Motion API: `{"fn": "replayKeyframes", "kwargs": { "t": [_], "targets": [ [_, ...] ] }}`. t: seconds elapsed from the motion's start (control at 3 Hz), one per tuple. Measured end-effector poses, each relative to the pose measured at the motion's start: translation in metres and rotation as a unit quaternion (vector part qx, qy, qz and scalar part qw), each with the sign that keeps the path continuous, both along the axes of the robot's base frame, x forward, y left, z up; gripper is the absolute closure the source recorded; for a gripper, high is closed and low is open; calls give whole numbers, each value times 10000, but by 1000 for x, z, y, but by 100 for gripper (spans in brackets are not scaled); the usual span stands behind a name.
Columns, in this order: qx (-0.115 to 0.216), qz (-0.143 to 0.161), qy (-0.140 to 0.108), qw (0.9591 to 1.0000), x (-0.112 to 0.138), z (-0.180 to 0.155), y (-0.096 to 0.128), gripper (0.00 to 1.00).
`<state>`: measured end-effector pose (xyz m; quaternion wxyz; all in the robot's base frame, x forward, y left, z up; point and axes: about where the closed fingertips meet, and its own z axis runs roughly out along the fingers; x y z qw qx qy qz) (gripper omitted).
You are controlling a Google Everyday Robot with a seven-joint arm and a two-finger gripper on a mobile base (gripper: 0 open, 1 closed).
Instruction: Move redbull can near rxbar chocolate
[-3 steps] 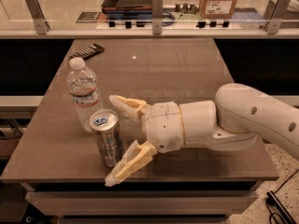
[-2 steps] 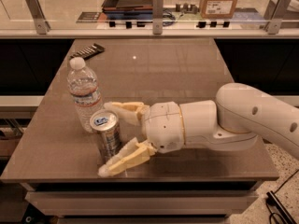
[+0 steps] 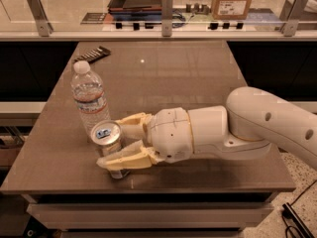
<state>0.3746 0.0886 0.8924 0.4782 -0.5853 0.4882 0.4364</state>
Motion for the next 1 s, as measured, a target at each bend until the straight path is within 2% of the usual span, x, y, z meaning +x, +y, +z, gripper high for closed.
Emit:
{"fn": "replayKeyframes", "kwargs": {
  "t": [0.33, 0.67, 1.0],
  "targets": [
    [-10, 20, -16, 10000, -1, 1, 2, 87],
    [-19, 38, -31, 10000, -3, 2, 4, 100],
    [-19, 42, -34, 10000, -3, 2, 4, 100]
  ]
}}
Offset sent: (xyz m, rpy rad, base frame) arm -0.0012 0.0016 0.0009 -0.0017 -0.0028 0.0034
